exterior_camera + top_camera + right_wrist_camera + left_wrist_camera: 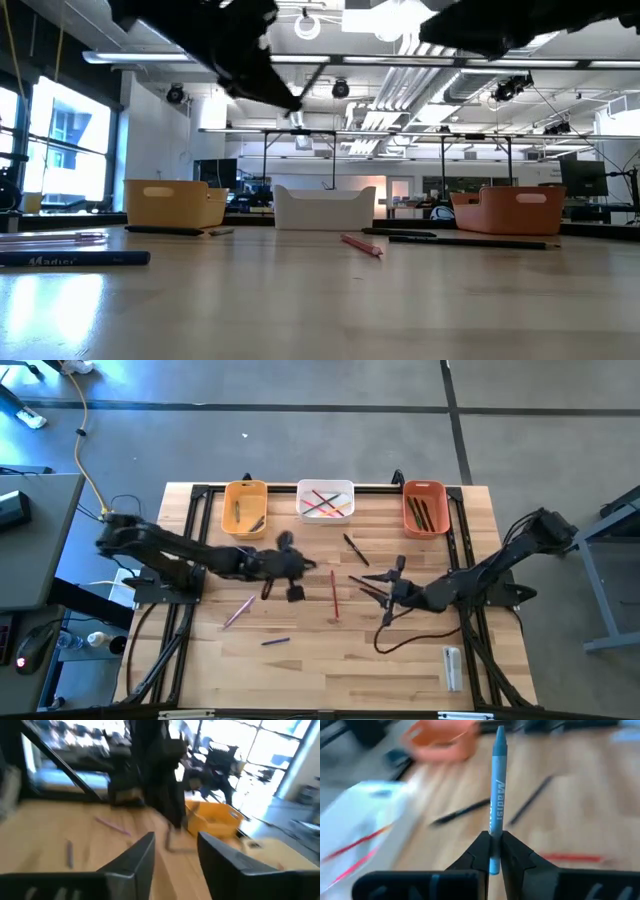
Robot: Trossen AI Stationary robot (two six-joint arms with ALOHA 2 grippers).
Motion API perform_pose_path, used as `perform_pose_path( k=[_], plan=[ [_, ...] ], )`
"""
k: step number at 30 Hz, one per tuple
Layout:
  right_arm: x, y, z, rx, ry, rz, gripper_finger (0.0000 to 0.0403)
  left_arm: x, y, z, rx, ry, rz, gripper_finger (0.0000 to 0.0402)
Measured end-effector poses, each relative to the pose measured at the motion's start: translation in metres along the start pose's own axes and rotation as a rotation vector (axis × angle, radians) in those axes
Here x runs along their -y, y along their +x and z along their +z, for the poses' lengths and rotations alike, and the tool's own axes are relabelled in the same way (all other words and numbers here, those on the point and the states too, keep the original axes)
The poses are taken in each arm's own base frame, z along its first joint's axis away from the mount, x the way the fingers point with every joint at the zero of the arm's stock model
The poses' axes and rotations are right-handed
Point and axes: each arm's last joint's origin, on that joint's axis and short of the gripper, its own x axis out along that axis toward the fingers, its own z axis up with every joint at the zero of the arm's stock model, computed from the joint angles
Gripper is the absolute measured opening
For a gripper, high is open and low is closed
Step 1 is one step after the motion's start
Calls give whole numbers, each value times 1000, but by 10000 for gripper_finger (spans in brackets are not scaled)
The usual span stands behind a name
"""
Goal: Sort crayons/erasers/pens/pencils in bins
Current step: Put the gray crayon into the yellow bin
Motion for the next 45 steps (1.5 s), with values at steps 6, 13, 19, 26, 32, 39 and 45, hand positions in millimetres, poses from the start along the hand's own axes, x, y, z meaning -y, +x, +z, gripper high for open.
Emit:
perform_pose_path(
  k=[6, 13, 19, 26, 32, 39, 45],
  plan=[
    [4, 3, -17, -135, 8, -43, 51, -54, -34, -15, -255, -89, 271, 11],
    [6, 3, -24, -192, 23, -53, 14, -129, -37, -40, -456, -280, 472, 10],
    [6, 3, -25, -193, 24, -51, 4, -179, -22, -62, -588, -386, 492, 10],
    [5, 3, -25, -194, 25, -42, 2, -215, -4, -82, -719, -408, 536, 10],
    [5, 3, -25, -197, 22, -41, 0, -230, 9, -95, -789, -429, 548, 10],
    [5, 3, -25, -198, 22, -34, 0, -238, 20, -110, -832, -446, 530, 16],
    [4, 3, -25, -200, 25, -6, 0, -239, 22, -113, -829, -446, 533, 37]
  ],
)
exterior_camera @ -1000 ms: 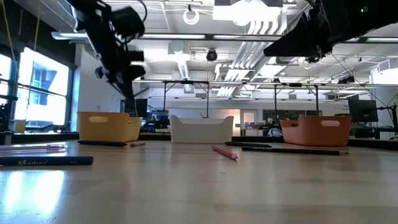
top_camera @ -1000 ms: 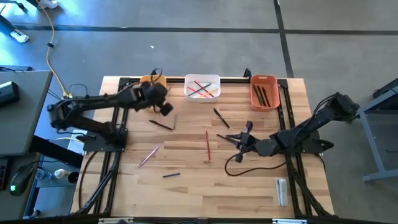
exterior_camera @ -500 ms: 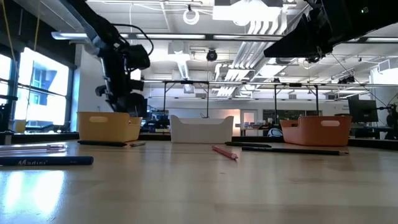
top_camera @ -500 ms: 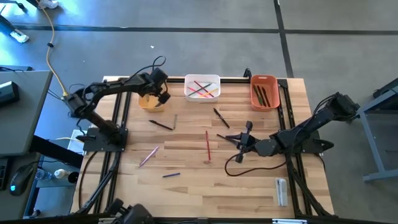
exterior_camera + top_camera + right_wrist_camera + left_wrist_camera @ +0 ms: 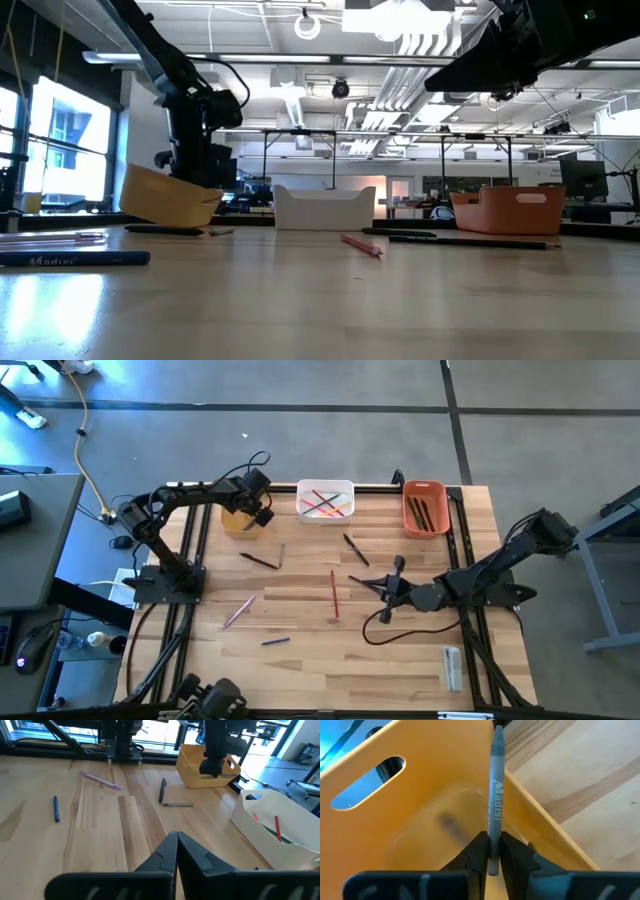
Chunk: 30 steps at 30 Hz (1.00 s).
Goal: Sort crayons/erasers/pens/pencils in bins
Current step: Put the gray crayon into the yellow bin, then put the black pen into the orange bin
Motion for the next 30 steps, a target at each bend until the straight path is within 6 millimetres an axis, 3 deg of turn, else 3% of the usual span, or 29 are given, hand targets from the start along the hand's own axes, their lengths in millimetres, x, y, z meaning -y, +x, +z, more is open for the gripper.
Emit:
perform_pose_path(
  k=[11, 15, 20, 30],
  plan=[
    [0, 0, 0, -1, 0, 7, 0, 0, -1, -1, -4, 13, 3, 75],
    [0, 0, 0, -1, 0, 7, 0, -4, -11, 0, 27, 12, 40, 82],
    [0, 0, 0, -1, 0, 7, 0, -14, -39, 2, 120, -22, 49, 77],
    [0, 0, 0, -2, -1, 7, 0, -17, -118, -8, 408, -5, -15, 39]
  ],
)
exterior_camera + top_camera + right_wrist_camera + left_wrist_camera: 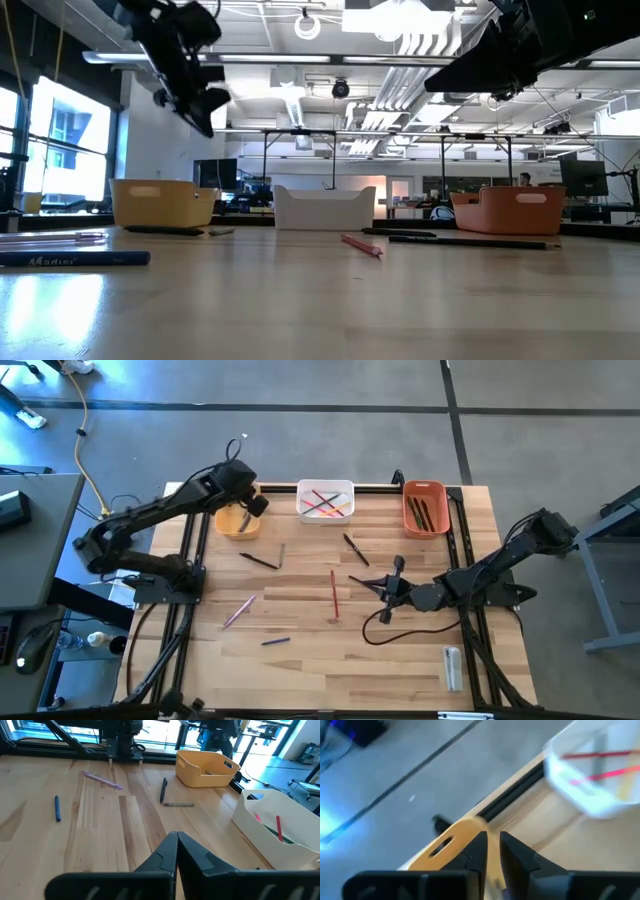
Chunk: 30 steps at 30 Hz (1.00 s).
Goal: Sort crayons/erasers/pens/pencils in bins
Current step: Put the black pen into the orange bin
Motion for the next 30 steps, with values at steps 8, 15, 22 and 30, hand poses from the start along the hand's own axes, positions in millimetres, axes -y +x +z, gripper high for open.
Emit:
perform_pose_path(
  k=[8, 15, 22, 30],
  plan=[
    [0, 0, -2, -16, -14, -1, 0, 29, -54, -13, 60, 236, -368, 3],
    [1, 1, -2, -15, -8, -7, 0, 65, -76, -44, -151, 431, -502, 1],
    [1, 1, -1, -9, -2, -6, 0, 97, -61, -59, -311, 584, -370, 0],
    [1, 1, -3, -28, -20, -2, 0, 120, -24, -64, -371, 688, -152, 0]
  ],
)
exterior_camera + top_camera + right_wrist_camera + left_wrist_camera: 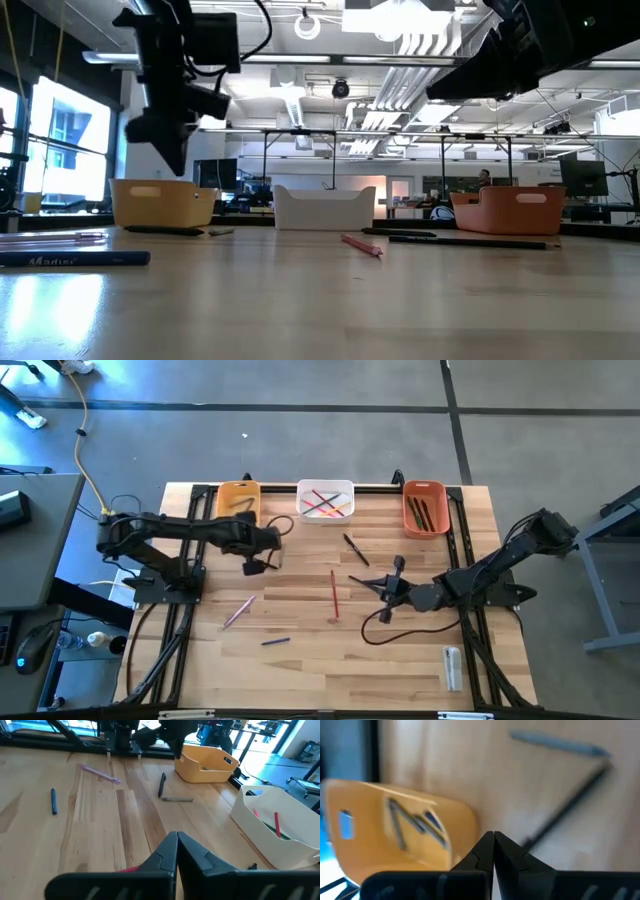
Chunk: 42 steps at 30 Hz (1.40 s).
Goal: Sort crayons/erasers/pens/pencils in bins
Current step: Put the black pen into the orange bin
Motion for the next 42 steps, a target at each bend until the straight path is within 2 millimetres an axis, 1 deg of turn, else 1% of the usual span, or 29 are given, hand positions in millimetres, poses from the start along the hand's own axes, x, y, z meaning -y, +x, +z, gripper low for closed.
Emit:
perform_pose_path(
  k=[2, 5, 8, 11, 16, 19, 21, 25, 28, 31, 34, 36, 38, 40, 42],
  plan=[
    [0, 0, -2, -14, -9, -2, 0, -1, 0, 7, 60, -28, 37, 0],
    [3, 2, -5, -42, 25, -13, 0, 0, -11, 15, 237, -93, 37, 0],
    [4, 3, -9, -79, 67, -9, 0, 8, -18, 14, 460, -137, -46, 0],
    [5, 2, -11, -95, 67, -15, 0, 19, -15, 6, 672, -168, -163, 0],
    [8, 5, -8, -72, 132, -40, 0, 41, 1, -15, 1042, -201, -307, 0],
    [16, 11, -7, -79, 177, -52, 0, 48, 7, -29, 1264, -204, -374, 0],
    [24, 17, -8, -96, 221, -55, 0, 50, 10, -39, 1361, -208, -407, 0],
    [47, 31, -10, -144, 338, -47, 0, 50, 15, -54, 1453, -241, -393, 0],
    [67, 39, -15, -194, 388, -81, 2, 46, 17, -57, 1472, -269, -376, 0],
    [79, 42, -20, -231, 405, -122, 7, 41, 20, -57, 1466, -293, -366, 0],
    [85, 43, -24, -266, 432, -147, 12, 37, 22, -56, 1460, -304, -367, 0],
    [86, 46, -22, -305, 430, -158, 17, 35, 23, -56, 1459, -308, -387, 0],
    [86, 52, -15, -351, 418, -167, 22, 35, 23, -57, 1461, -303, -404, 0],
    [87, 63, -4, -413, 385, -183, 26, 35, 23, -57, 1461, -301, -411, 0],
    [90, 73, 2, -504, 332, -228, 30, 35, 23, -57, 1461, -300, -412, 0]
  ],
)
